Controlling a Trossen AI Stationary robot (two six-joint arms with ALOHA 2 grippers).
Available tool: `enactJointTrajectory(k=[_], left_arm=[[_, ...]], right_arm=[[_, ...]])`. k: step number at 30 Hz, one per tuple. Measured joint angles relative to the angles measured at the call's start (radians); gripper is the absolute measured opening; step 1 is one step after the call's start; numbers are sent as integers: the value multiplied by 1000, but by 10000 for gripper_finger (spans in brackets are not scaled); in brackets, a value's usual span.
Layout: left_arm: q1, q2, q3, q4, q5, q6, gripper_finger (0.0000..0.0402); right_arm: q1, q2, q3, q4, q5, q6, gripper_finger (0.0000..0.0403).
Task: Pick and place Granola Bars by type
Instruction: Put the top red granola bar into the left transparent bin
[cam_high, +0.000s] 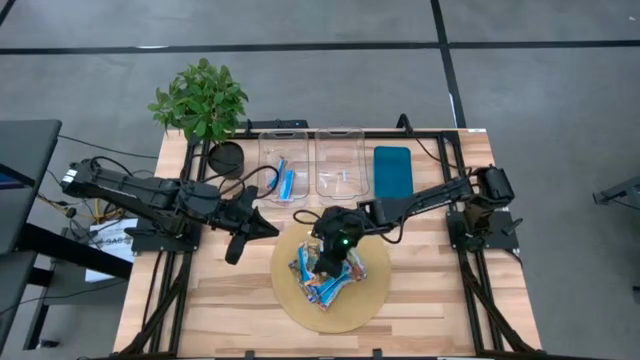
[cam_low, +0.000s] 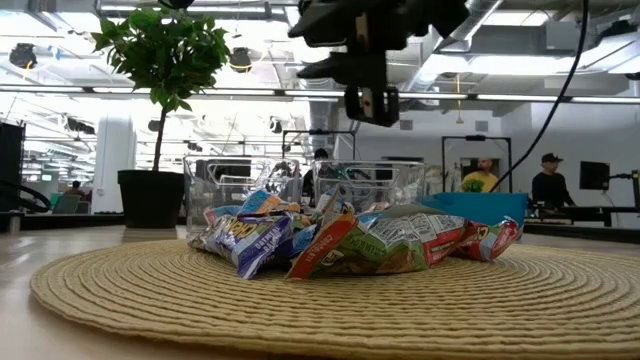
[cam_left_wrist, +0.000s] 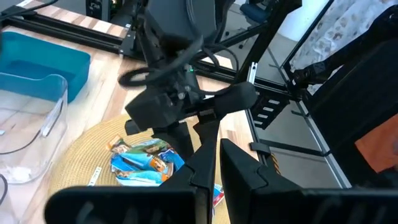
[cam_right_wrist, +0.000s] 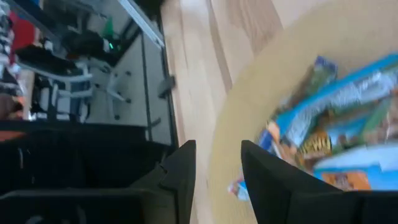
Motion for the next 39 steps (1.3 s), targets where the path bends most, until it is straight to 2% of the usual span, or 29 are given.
enactJointTrajectory(k=[5, 6, 11, 13, 15, 21, 31, 39], left_arm=[[0, 0, 0, 2, -2, 0, 16], [0, 0, 0, 2, -3, 1, 16], [1, 0, 0, -6, -17, 1, 16], [1, 0, 0, -18, -20, 1, 16], [2, 0, 0, -23, -22, 0, 16], [2, 0, 0, -54, -29, 0, 16], [2, 0, 0, -79, -31, 3, 16], [2, 0, 0, -103, -31, 7, 16]], right_arm=[[-19, 0, 0, 22, 15, 23, 118], [-22, -1, 0, 0, 59, 27, 118], [15, -38, 11, -319, 468, 151, 118], [42, -42, 27, -490, 557, 182, 118], [72, -39, 44, -597, 600, 207, 118], [139, -37, 58, -688, 612, 233, 131], [171, -8, 56, -727, 613, 312, 226], [169, 110, 58, -703, 589, 306, 220]])
